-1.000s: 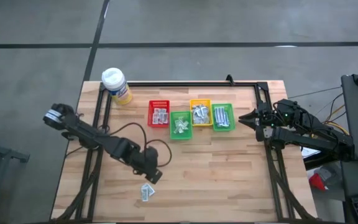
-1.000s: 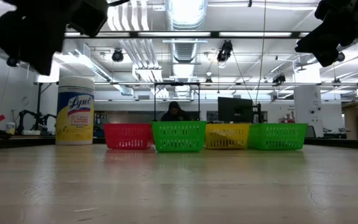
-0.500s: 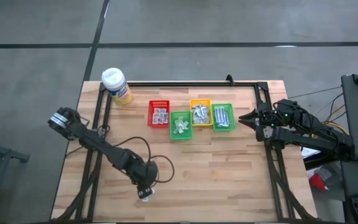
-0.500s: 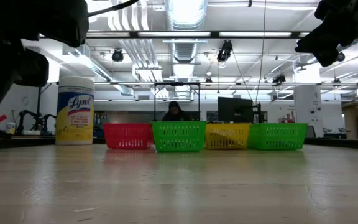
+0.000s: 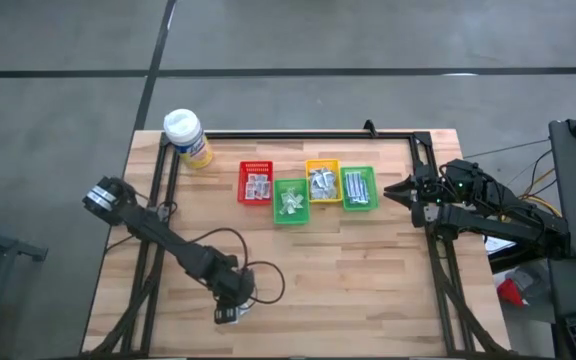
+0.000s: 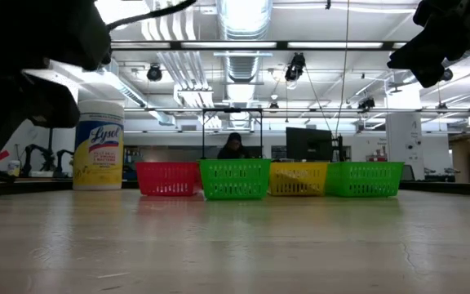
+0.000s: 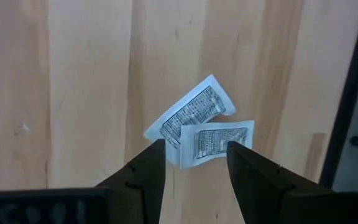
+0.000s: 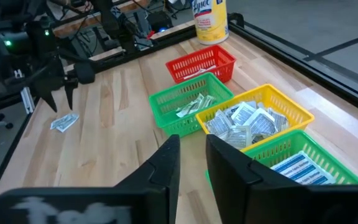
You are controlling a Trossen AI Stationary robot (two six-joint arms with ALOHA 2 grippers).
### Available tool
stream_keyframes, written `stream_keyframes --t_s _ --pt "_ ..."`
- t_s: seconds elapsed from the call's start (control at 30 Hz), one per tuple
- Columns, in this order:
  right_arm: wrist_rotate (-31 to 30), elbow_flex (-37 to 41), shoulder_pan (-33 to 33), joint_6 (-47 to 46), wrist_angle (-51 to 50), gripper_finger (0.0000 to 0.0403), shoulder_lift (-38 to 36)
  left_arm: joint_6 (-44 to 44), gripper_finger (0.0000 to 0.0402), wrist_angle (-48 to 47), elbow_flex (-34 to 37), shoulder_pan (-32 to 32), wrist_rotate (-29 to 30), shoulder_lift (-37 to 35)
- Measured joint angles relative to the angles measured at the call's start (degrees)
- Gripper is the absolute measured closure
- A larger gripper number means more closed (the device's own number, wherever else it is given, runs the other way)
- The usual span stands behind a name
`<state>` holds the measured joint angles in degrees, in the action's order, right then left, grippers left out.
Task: Pick & Place First Aid Supplies
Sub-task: Put the ointment pack into the red basket
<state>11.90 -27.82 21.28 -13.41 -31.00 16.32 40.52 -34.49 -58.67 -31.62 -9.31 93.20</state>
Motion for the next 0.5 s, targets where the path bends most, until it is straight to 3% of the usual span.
stream_keyframes --t_s 0.5 --pt "0.0 0.0 0.0 0.0 0.0 0.0330 0.0 -1.5 0.0239 3.5 0.0 -0.1 -4.7 6.1"
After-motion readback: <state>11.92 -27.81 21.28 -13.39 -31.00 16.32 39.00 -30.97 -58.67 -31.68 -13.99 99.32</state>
